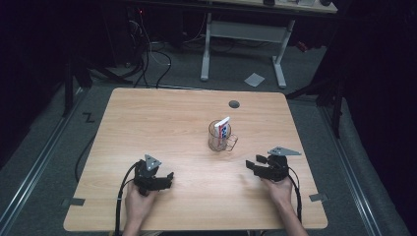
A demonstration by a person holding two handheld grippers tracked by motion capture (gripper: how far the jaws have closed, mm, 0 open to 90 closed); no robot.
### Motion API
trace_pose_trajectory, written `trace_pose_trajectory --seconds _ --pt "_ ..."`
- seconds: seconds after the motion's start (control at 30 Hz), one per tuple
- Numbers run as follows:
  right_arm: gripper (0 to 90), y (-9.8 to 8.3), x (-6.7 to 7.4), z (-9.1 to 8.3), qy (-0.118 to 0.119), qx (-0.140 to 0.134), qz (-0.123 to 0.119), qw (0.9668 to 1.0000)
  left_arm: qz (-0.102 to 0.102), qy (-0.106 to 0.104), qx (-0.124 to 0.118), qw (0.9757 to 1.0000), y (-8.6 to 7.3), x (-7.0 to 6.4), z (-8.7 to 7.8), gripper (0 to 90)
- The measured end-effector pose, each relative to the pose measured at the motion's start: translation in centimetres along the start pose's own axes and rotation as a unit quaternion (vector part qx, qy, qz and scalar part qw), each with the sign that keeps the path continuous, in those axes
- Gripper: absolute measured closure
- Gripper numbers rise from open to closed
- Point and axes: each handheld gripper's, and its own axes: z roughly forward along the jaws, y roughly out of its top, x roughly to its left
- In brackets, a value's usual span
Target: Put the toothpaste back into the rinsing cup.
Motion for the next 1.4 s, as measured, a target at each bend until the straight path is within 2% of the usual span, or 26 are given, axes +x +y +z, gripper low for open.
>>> trace_pose_trajectory --seconds 0.23,0.6,0.9,0.97,1.03,1.2,1.33,1.4 --pt "41.0 -0.2 0.0 0.8 -0.024 0.015 -0.011 0.9996 0.0 0.0 0.0 1.0 0.0 0.0 0.0 15.2" --pt "40.9 -0.5 0.0 1.9 -0.041 0.027 -0.015 0.9987 0.0 0.0 0.0 1.0 0.0 0.0 0.0 15.2" --pt "40.7 -0.8 0.2 2.5 -0.06 0.034 -0.034 0.997 0.0 0.0 0.0 1.0 0.0 0.0 0.0 15.2" --pt "40.7 -0.8 0.3 2.5 -0.061 0.034 -0.031 0.9971 0.0 0.0 0.0 1.0 0.0 0.0 0.0 15.3" --pt "40.8 -0.8 0.4 2.5 -0.064 0.036 -0.043 0.9963 0.0 0.0 0.0 1.0 0.0 0.0 0.0 15.2" --pt "40.8 -0.8 0.4 2.6 -0.069 0.035 -0.049 0.9958 0.0 0.0 0.0 1.0 0.0 0.0 0.0 15.2" --pt "40.0 -0.9 0.8 2.7 -0.083 0.04 -0.068 0.9935 0.0 0.0 0.0 1.0 0.0 0.0 0.0 15.3" --pt "39.5 -0.9 0.9 2.8 -0.083 0.04 -0.069 0.9933 0.0 0.0 0.0 1.0 0.0 0.0 0.0 15.3"
